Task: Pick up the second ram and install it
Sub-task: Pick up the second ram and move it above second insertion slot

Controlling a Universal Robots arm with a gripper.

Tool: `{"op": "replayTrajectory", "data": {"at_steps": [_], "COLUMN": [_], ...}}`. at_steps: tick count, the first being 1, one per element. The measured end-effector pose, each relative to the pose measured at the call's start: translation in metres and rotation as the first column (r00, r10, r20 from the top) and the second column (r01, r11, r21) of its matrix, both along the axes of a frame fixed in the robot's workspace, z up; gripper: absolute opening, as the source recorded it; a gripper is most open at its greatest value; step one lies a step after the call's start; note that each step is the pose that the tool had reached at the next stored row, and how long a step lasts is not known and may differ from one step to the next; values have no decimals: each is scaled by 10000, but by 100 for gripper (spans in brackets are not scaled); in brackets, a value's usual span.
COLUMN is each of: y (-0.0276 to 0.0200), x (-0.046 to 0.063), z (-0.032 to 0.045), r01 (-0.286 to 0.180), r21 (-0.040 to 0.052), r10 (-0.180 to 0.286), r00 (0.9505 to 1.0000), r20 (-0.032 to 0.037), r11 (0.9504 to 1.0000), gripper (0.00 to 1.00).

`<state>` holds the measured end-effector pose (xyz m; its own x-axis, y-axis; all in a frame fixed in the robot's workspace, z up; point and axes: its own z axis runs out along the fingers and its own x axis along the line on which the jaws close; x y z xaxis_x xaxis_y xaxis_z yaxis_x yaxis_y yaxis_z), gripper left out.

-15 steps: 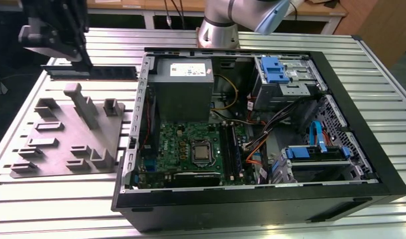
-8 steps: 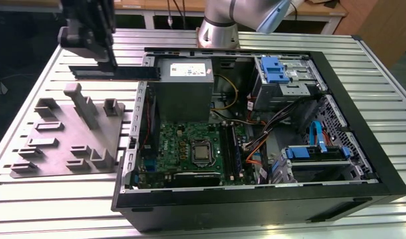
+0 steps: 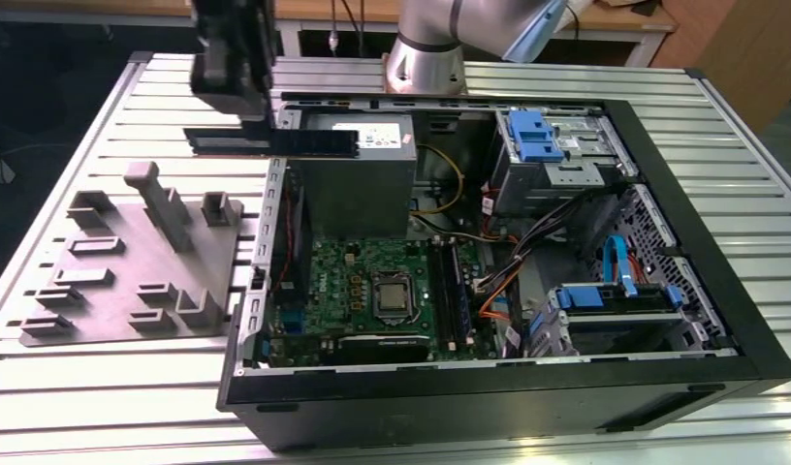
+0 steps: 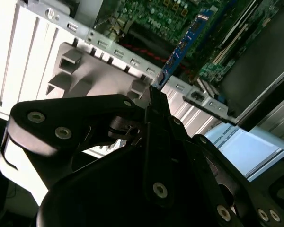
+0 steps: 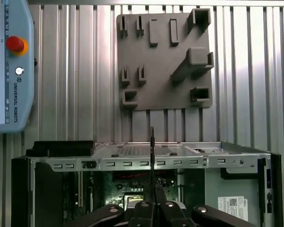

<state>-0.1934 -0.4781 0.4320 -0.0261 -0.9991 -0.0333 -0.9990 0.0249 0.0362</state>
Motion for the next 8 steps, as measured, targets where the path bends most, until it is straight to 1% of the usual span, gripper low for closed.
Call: {"op": "replayTrajectory", "data": {"at_steps": [3, 8], "y": [0, 0], "x": [139, 338], "z": [0, -1], "r01": [-1, 0], "r21": [-1, -1], "r10": [1, 0], "r00": [10000, 10000], "r20": [-6, -12], "r11": [10000, 10000], "gripper": [11, 11]}}
